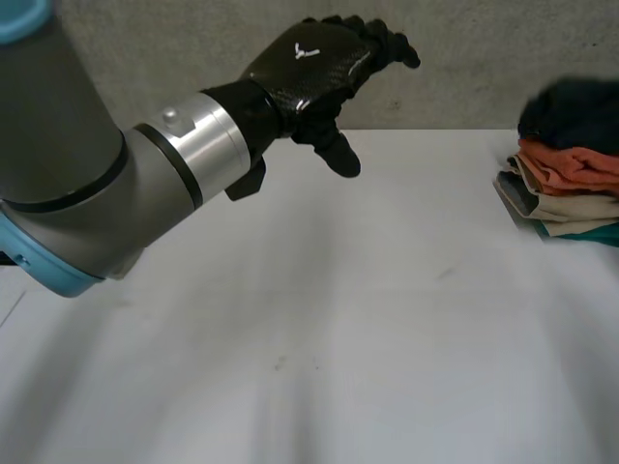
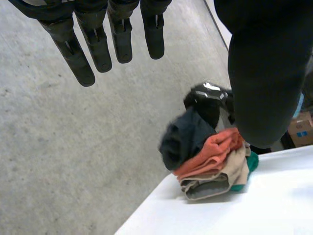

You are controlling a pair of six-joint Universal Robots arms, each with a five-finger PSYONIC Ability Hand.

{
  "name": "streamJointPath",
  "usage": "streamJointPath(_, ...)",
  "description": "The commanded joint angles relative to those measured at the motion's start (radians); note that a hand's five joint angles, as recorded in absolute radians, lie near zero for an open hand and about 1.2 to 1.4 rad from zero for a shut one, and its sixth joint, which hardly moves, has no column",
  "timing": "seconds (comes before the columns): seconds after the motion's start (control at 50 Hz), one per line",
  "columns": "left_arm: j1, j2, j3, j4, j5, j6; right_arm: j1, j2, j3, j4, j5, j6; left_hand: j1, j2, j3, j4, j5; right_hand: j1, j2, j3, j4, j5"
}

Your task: Fold the laundry.

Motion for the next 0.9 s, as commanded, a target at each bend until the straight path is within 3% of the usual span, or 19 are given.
streamJointPath(0.02,-0.008,-0.014,-0.029,0.001,-0.002,0.004,-0.105,0.122,0.041,0.002,-0.206,0.000,0.066,0.065,0.075,0.067,0.061,0.326,0.231,0.213,0.196,0.263)
streamJointPath(0.1,-0.013,-0.019,-0.029,0.001,-0.004,0.004,-0.148,0.099,0.095,-0.001,-0.276,0.000,0.066,0.065,0.075,0.067,0.061,0.326,0.231,0.213,0.196,0.263)
streamJointPath(0.2,-0.018,-0.017,-0.028,0.001,-0.002,0.004,-0.153,0.044,0.115,0.000,-0.292,0.005,0.066,0.065,0.075,0.067,0.061,0.326,0.231,0.213,0.196,0.263)
streamJointPath(0.26,-0.027,-0.016,-0.026,0.000,0.000,0.004,-0.153,0.017,0.129,0.002,-0.287,0.008,0.066,0.065,0.075,0.067,0.061,-0.540,-0.635,-0.653,-0.669,-0.602)
streamJointPath(0.3,-0.028,-0.014,-0.026,0.001,0.000,0.004,-0.152,-0.017,0.150,0.002,-0.281,0.008,0.066,0.065,0.075,0.067,0.061,-0.896,-0.991,-1.009,-1.026,-0.958)
streamJointPath(0.52,-0.050,-0.005,-0.026,0.001,0.000,0.002,-0.174,-0.193,0.293,0.004,-0.275,0.009,0.066,0.065,0.075,0.067,0.061,-0.896,-0.991,-1.009,-1.026,-0.958)
streamJointPath(0.68,-0.068,0.032,-0.031,0.001,-0.002,-0.001,-0.263,-0.388,0.403,0.229,-0.238,0.011,0.063,0.062,0.072,0.064,0.058,-0.896,-0.991,-1.009,-1.026,-0.958)
streamJointPath(0.74,-0.070,0.053,-0.032,0.001,-0.002,-0.003,-0.305,-0.419,0.403,0.359,-0.169,-0.018,0.061,0.059,0.069,0.061,0.055,-0.896,-0.991,-1.009,-1.026,-0.958)
streamJointPath(0.84,-0.073,0.089,-0.032,0.001,-0.004,-0.003,-0.351,-0.529,0.371,0.583,-0.021,-0.199,0.055,0.053,0.063,0.055,0.049,-0.896,-0.991,-1.009,-1.026,-0.958)
streamJointPath(0.9,-0.068,0.112,-0.029,0.003,-0.007,-0.003,-0.340,-0.585,0.347,0.632,0.046,-0.300,0.055,0.053,0.063,0.055,0.049,-0.896,-0.991,-1.009,-1.026,-0.958)
